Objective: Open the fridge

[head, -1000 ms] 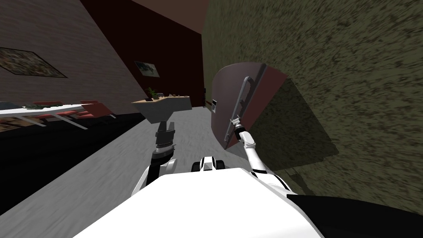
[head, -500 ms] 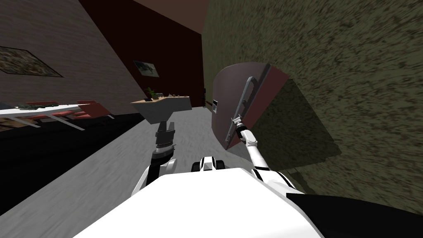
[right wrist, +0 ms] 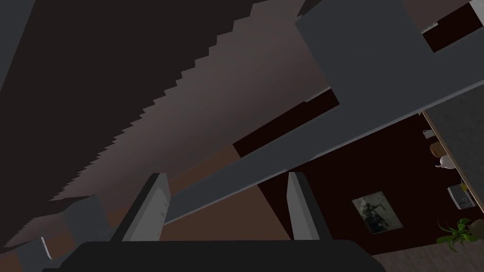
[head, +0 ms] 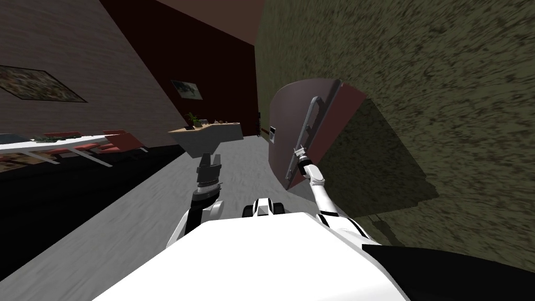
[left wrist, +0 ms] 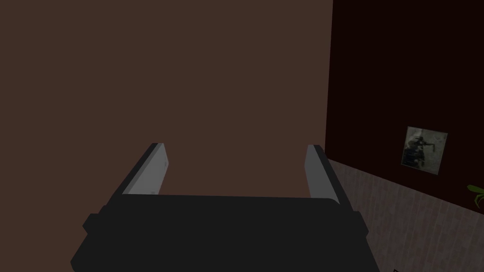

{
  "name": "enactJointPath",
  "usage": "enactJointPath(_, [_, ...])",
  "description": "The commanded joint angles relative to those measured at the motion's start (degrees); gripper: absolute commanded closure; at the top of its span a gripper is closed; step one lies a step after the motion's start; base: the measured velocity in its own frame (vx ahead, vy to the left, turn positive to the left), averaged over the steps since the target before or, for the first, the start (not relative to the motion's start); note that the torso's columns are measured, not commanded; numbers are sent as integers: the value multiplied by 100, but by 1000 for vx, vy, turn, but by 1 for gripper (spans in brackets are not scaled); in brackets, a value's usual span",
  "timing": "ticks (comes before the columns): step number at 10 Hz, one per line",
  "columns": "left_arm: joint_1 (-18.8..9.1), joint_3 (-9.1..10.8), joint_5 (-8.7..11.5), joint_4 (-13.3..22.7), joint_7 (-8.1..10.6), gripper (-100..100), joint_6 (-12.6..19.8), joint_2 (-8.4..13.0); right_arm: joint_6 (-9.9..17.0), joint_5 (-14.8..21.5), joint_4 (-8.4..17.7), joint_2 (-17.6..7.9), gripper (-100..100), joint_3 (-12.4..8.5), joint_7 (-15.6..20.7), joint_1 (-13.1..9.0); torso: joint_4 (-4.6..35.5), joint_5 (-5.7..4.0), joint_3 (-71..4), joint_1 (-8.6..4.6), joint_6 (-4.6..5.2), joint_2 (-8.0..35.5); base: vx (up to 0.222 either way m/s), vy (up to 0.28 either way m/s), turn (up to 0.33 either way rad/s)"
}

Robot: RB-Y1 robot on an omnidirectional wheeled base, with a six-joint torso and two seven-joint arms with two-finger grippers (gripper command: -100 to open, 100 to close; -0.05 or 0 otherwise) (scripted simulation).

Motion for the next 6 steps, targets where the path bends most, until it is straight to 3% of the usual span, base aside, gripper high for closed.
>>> enactJointPath(1, [-1,-1,0,0,0,0,0,-1,237,-56,234,-46,100,-114,167,-119,2,-2,1,0,-6,2,42,358,-87])
enactJointPath(4, [0,-1,0,0,0,0,0,-1,341,-89,334,-74,100,-182,242,-175,13,1,-29,-35,-38,-45,29,310,-55])
enactJointPath(6, [-1,0,0,0,0,0,0,0,549,-155,535,-132,100,-317,392,-285,12,5,-28,-35,-41,-36,-5,331,-43])
